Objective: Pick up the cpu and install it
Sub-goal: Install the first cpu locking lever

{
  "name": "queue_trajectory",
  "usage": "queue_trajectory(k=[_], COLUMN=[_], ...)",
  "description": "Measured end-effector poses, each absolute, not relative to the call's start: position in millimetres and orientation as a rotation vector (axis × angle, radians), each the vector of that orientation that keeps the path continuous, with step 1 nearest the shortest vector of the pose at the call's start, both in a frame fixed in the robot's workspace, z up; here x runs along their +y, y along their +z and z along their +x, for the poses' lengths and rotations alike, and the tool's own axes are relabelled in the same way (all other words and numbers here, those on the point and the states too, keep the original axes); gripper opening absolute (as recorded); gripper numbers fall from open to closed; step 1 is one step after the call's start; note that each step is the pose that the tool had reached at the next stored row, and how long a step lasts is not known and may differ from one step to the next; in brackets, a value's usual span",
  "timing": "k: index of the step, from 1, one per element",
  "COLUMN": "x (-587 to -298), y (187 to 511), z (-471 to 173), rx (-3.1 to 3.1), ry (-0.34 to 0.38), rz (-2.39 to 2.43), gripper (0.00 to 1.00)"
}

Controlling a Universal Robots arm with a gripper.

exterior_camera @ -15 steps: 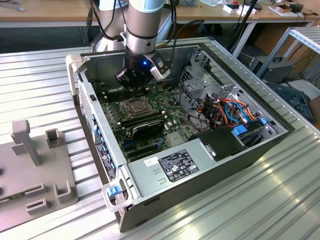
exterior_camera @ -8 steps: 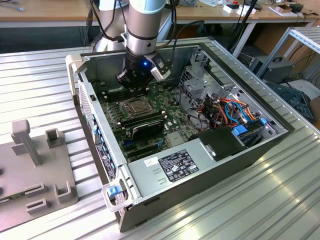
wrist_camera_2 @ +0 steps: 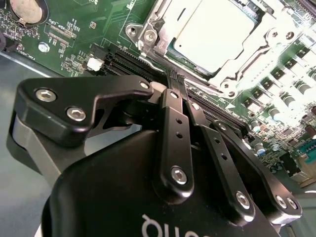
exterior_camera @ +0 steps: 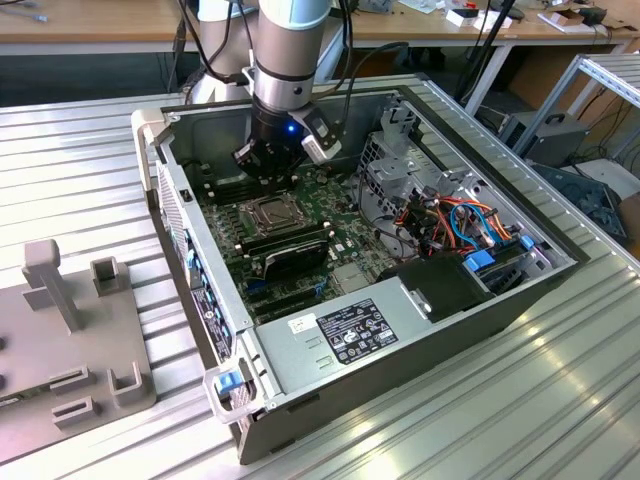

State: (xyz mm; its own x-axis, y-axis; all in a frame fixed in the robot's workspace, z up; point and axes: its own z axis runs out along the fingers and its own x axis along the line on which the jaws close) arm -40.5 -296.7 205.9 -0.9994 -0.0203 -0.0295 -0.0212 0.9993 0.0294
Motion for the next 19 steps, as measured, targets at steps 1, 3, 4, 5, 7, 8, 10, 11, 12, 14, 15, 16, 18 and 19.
queue_trajectory(k=[1,3,4,5,7,8,10,11,12,14,15,16,18,19], x=[-296.7,-296.7,-296.8,-296.8,-296.7,-296.7,-296.7,-296.8,-296.8,-296.8,-296.7,-296.8,-296.8,-296.8], y=[205.6,205.1,205.1,205.0,204.7,204.6,204.3,204.2,204.1,203.9,203.7,203.5,203.3,203.2], z=[-40.4,-40.2,-40.1,-40.1,-40.0,-39.9,-39.8,-39.7,-39.6,-39.5,-39.4,-39.2,-39.1,-38.9], rx=[3.112,3.112,3.112,3.112,3.112,3.112,3.112,3.112,3.112,3.112,3.112,3.112,3.113,3.113], ry=[0.044,0.041,0.039,0.038,0.036,0.035,0.033,0.032,0.031,0.029,0.027,0.025,0.023,0.023], rz=[-0.032,-0.033,-0.033,-0.033,-0.033,-0.033,-0.033,-0.033,-0.033,-0.033,-0.033,-0.033,-0.033,-0.033], gripper=[0.11,0.11,0.11,0.11,0.11,0.11,0.11,0.11,0.11,0.11,0.11,0.11,0.11,0.11])
